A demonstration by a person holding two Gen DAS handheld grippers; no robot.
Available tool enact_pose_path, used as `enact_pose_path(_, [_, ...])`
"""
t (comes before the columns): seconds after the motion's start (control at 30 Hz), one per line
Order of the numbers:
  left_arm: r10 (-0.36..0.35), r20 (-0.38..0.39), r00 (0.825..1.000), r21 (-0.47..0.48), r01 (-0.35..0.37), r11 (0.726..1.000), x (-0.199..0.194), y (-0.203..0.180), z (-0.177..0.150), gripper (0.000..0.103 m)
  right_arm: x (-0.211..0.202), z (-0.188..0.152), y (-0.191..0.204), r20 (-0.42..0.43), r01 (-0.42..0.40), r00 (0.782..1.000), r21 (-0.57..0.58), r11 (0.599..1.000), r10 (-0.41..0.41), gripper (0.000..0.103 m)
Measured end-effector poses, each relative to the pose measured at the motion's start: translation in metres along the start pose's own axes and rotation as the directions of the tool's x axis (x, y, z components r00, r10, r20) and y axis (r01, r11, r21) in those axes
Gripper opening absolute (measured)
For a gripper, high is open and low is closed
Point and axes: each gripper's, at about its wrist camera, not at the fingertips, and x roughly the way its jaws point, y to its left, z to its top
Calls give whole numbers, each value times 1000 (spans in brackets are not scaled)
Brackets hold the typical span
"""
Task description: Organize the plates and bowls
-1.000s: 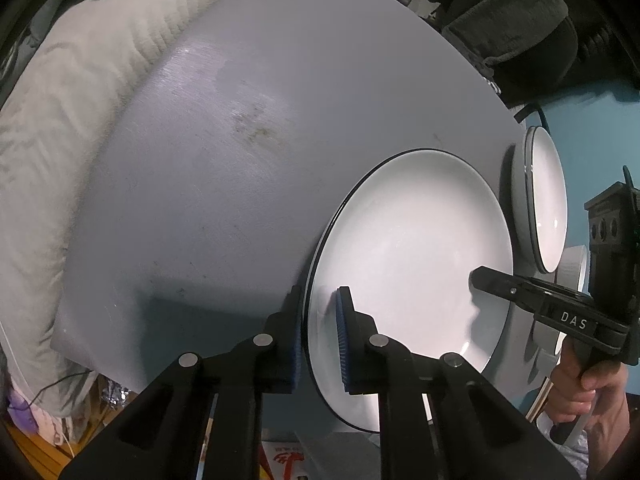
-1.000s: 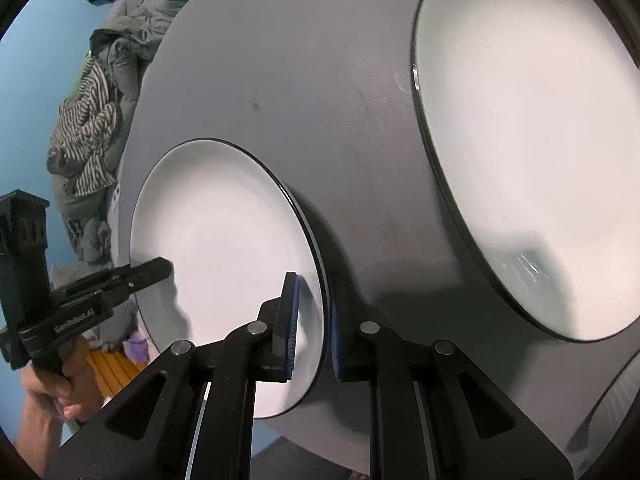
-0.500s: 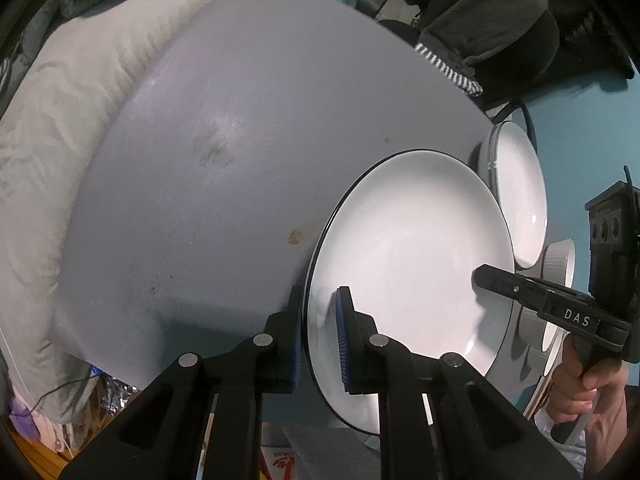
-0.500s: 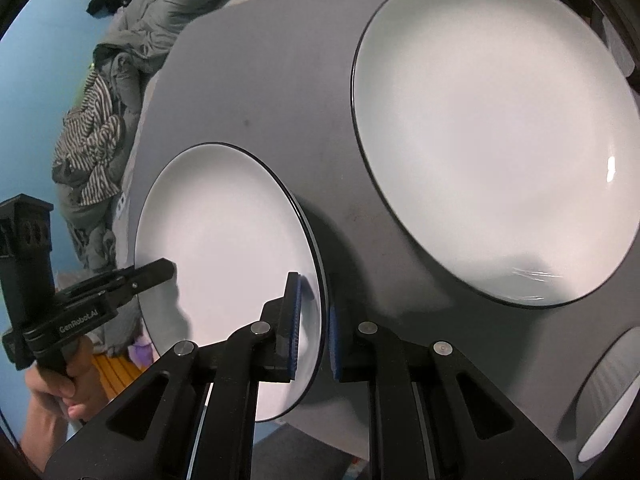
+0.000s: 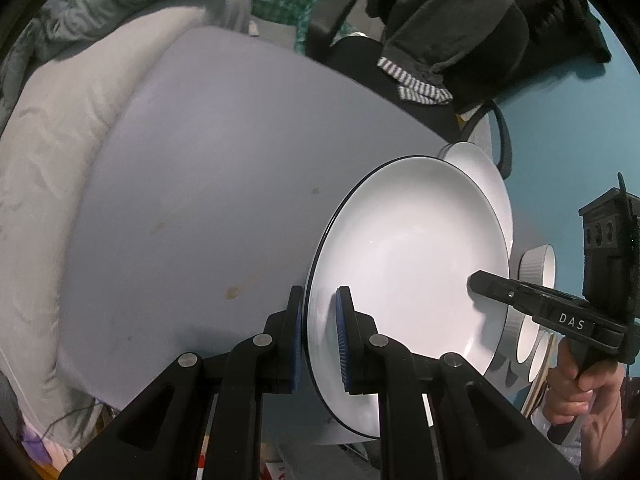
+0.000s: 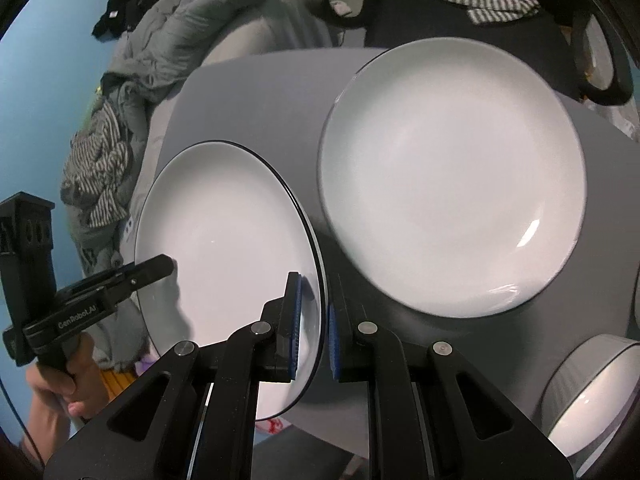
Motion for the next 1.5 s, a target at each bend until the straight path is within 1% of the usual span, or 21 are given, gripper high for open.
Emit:
enact_pose_path(0.17, [-9, -2, 1000, 38, 9, 999, 8, -25, 14, 14, -14, 8, -21, 24, 0, 1000, 36, 999, 0, 12])
enact_pose_path(0.43, [-10, -28, 1000, 106, 13, 994, 31, -72, 36, 14, -35, 20, -58, 65, 16, 998, 95, 995, -22, 12])
enact_pose_path(0.63, [-1, -58, 998, 135, 9, 991, 50, -97, 46, 14, -46, 28, -89, 61, 29, 997, 123, 992, -37, 12])
enact_pose_path(0.93, [40, -84, 996, 147, -27, 989, 65, -118, 55, 14, -48, 41, -119, 51, 28, 998, 144, 989, -36, 12])
enact_pose_path(1.13, [52, -81, 995, 120, -42, 992, 68, -120, 63, 14, -42, 50, -128, 30, 10, 999, 171, 985, -16, 13])
enact_pose_path(1.27, [103, -86, 991, 137, -91, 986, 73, -124, 66, 15, -39, 54, -130, 21, -5, 1000, 182, 983, 1, 13])
enact_pose_path(1.37, [124, -102, 987, 144, -109, 984, 79, -126, 65, 16, -37, 56, -131, 11, 3, 1000, 183, 983, -5, 13])
enact_pose_path(1.5, [156, -85, 984, 180, -139, 974, 80, -133, 66, 17, -33, 56, -137, -14, 13, 1000, 210, 978, -11, 13])
